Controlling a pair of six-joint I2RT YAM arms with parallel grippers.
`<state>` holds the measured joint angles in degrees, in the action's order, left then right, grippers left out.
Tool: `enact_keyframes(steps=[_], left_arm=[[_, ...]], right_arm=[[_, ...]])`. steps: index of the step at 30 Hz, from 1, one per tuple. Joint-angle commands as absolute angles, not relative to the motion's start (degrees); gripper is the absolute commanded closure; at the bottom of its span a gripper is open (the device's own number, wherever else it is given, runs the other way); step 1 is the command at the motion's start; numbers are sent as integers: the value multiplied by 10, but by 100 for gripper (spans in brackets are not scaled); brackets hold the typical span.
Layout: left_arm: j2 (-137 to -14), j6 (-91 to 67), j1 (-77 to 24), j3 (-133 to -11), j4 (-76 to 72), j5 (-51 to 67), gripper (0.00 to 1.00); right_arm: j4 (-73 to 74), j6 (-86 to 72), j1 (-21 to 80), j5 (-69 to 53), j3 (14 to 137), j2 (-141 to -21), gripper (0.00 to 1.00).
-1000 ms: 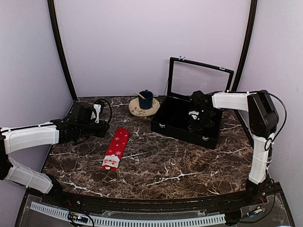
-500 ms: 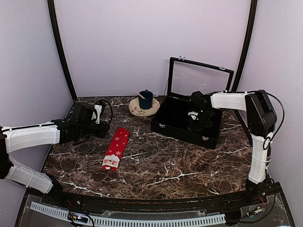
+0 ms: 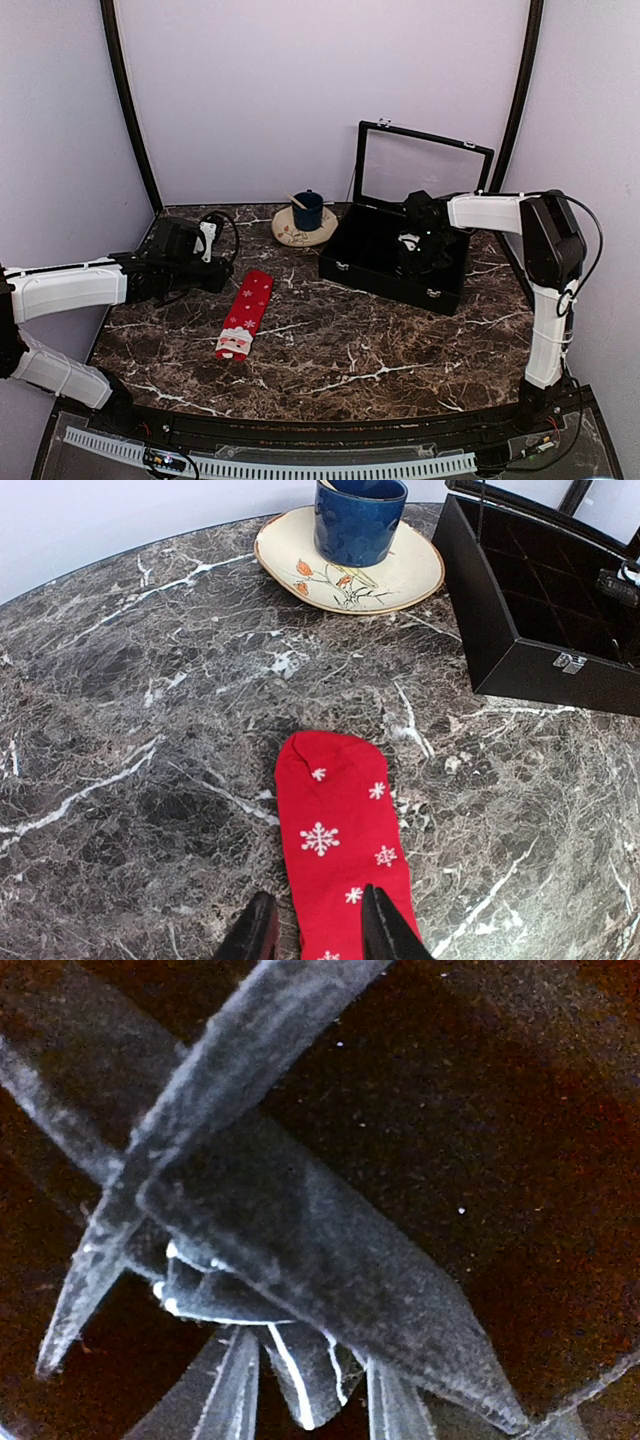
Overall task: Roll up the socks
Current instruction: Place the sock in the storage box.
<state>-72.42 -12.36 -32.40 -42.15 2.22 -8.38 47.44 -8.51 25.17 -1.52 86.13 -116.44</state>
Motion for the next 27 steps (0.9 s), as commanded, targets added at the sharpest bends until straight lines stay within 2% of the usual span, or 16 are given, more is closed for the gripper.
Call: enact_keyframes(steps=[1,15,27], left_arm=[[-724,-116,-322,-419,24,-81,66],[-729,-133,-322,-422,29,-65,54],[-737,-150,-321,-426,45,-59,49]], right_arm=[[508,-92,244,-3,850,-1168,61],[522,-96,244,-1,867,-1117,56],[522,-96,244,-4,866,-1067,54]])
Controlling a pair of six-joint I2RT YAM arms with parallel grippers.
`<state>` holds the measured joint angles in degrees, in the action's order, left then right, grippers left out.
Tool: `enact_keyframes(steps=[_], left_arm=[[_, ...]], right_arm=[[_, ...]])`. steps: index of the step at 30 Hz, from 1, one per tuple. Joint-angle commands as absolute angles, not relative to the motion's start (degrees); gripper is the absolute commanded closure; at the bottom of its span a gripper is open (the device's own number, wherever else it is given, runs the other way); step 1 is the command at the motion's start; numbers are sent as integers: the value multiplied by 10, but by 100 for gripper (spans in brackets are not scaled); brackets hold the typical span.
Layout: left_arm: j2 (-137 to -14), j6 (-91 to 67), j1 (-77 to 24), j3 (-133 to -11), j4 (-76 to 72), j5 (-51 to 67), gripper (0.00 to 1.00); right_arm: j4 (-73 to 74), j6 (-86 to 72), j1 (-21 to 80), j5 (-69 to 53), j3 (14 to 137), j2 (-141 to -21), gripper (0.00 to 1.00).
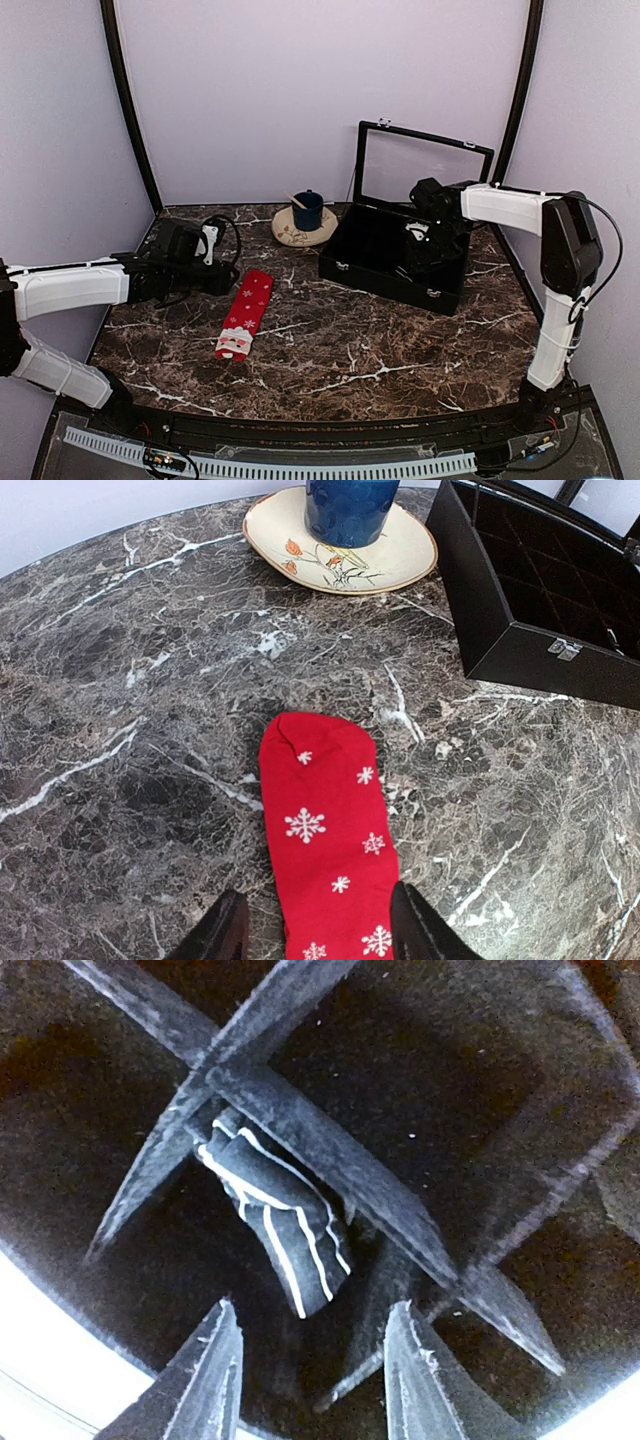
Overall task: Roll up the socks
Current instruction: Place the sock in the storage box, then move the sock to the center of the board.
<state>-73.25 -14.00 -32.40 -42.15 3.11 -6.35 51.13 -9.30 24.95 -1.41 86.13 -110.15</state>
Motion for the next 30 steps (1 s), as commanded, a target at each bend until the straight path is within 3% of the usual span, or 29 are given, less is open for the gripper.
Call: enact_keyframes(steps=[1,12,22,25,29,30], left_arm=[[-739,-152,-321,-426,47,-59,49],[-787,-181,-322,-420,80,-36,50],[-777,-228,-322,-392,85,-14,55],[-753,-236,-322,-379,74,-13,55],[-716,-235,-321,-359,54,-25,55],[-708,-236,-321,-352,45,-30,55]], right_arm=[[522,-97,244,-3,868,-1061,54],[492,-109,273,24,871,-983,53],[370,-51,411,136,895,-933,48],[279,-48,422,156,867,-897,35],[53,-65,421,191,769,-828,1],[0,-69,421,203,743,-814,0]])
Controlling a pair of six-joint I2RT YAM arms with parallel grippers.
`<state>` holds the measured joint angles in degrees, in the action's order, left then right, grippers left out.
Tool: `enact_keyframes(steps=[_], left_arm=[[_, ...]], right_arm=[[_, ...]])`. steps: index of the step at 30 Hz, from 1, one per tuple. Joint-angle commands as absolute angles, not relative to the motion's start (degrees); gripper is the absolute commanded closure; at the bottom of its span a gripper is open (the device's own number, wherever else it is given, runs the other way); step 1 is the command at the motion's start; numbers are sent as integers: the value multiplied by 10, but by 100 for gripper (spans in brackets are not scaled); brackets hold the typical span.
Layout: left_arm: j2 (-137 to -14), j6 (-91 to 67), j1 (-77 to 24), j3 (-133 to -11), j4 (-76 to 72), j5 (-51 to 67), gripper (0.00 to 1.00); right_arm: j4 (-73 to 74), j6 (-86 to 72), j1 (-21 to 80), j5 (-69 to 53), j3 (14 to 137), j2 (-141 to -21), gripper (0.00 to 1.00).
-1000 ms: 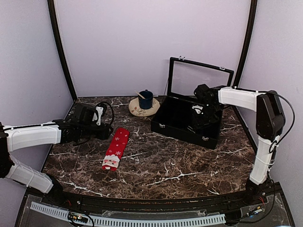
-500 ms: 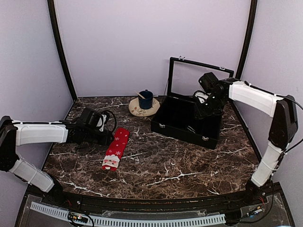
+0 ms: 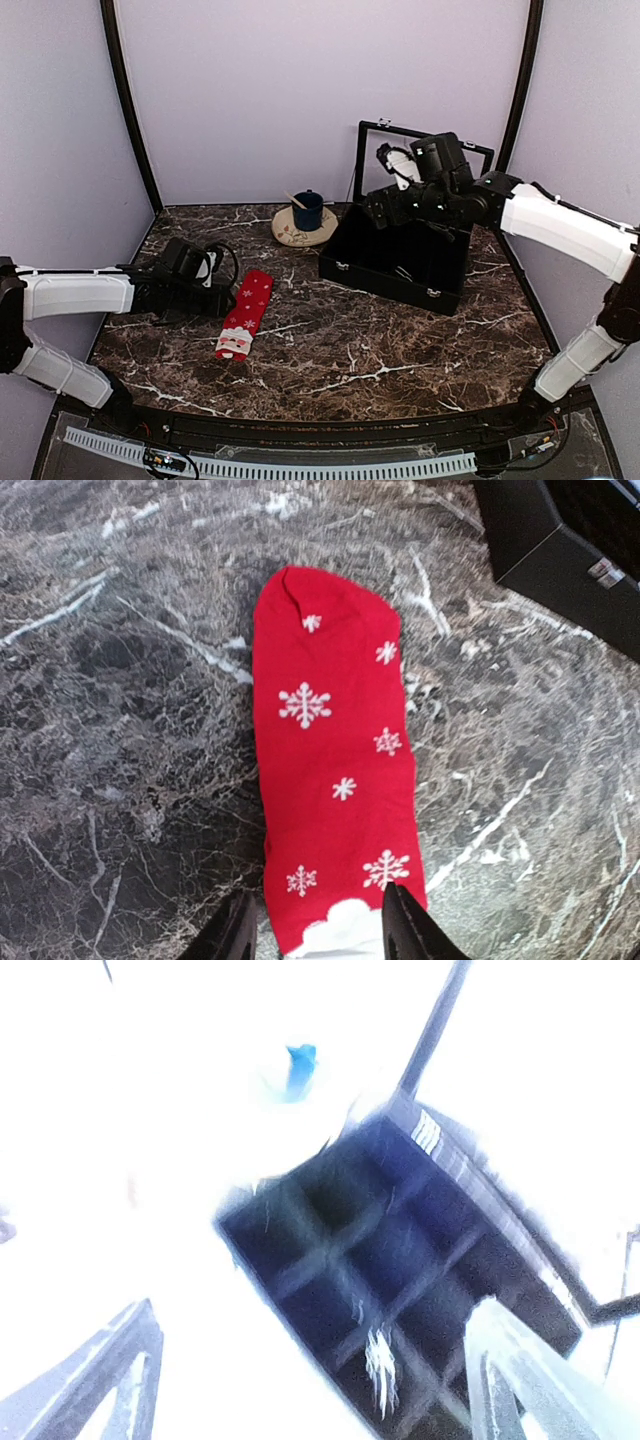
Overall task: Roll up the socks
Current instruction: Move the sock to the center of the board.
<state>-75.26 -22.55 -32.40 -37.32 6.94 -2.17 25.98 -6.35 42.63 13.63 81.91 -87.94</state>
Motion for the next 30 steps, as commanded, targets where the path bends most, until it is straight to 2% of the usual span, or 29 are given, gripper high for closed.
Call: enact_keyframes(steps=[1,7,11,14,16,24,30], left_arm=[[-700,-236,-321,-345,38,-33,54],[-682,-259,-321,-324,21,-29,55],[-681,-296,-322,-309,34,-23,56],[-674,-326,-321,-295,46,-30,58],[-666,-348,-323,-285,56,-44,61],[-657,-410,-328,-268,99,-53,68],[-669,-438,-349,-267,126,-65,75]], right_arm=[[-43,-76,421,210,722,-805,0],[-133,-31,403,97,717,-821,1],[-113,10,403,43,739,-849,18],[-100,7,409,16,739,-857,40],[-87,-6,414,17,737,-864,47],[48,-51,457,47,792,-935,55],[76,-51,482,47,792,-956,55]])
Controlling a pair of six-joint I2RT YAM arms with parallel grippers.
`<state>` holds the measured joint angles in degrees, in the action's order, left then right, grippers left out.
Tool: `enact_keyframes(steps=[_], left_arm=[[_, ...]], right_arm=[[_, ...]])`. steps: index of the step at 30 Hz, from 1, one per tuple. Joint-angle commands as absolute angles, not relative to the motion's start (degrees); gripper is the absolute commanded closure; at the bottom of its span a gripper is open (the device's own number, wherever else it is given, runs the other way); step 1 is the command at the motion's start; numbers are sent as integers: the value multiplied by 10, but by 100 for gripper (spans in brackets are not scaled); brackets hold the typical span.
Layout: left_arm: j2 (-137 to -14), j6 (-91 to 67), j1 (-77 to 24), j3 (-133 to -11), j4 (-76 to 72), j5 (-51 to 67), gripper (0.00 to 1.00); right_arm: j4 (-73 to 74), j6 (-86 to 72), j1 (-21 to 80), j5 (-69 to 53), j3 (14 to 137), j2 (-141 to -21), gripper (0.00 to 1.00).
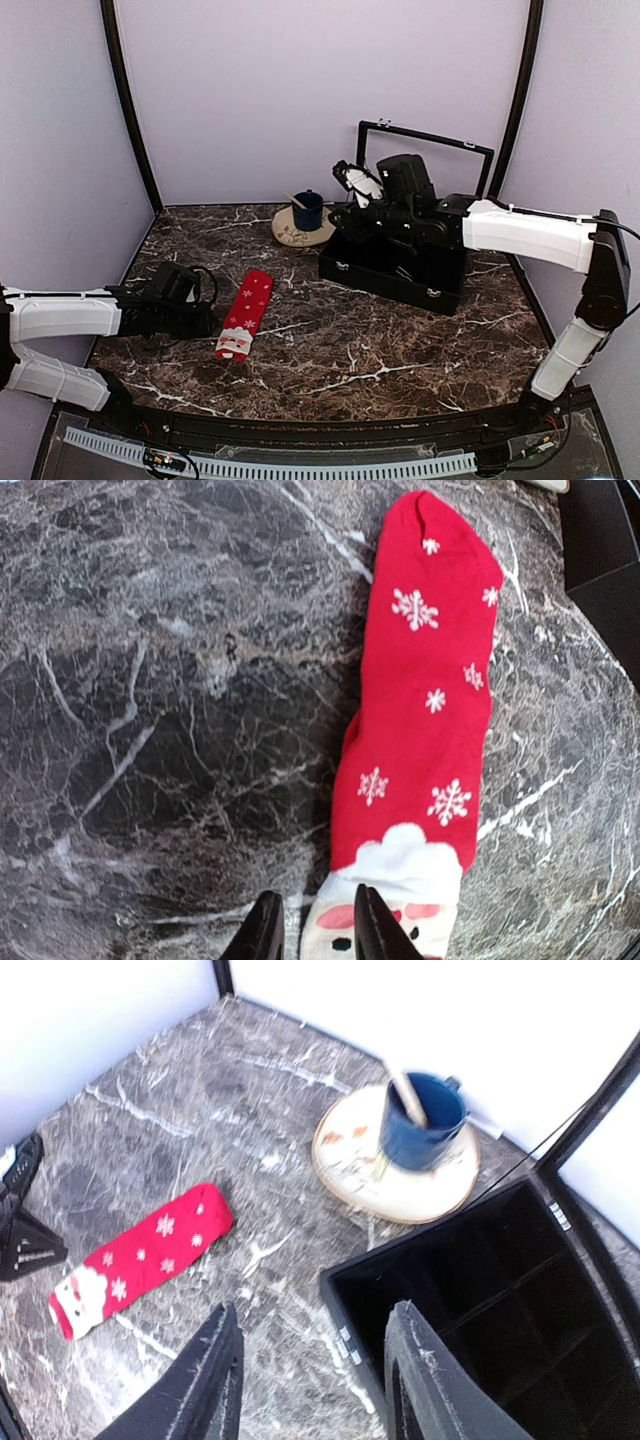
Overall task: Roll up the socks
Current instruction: Move the sock to the center of the board.
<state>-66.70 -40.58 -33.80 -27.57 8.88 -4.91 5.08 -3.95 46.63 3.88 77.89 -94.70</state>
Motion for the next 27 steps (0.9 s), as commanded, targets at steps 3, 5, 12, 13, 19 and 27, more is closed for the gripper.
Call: enact_keyframes(steps=[3,5,12,13,19,27], left_arm=[[-681,-454,-385,-268,135,-75,77],[-690,-463,-401,-267,137,-81,78],[-704,-494,-426,-246,132,-82,81],[-702,-498,-429,-239,129,-80,81],[-693,-506,-440,-221,106,-61,83],[-719,-501,-458,-229,80,-26,84]], right_arm=[[104,-67,502,39,808,-977,60],[127,-77,515,34,822,-996,66],[207,-99,533,1,897,-1087,89],[218,-98,535,-7,911,-1102,92],[257,-96,546,-38,1006,-1193,96],[291,-102,551,-75,1123,-1306,96]])
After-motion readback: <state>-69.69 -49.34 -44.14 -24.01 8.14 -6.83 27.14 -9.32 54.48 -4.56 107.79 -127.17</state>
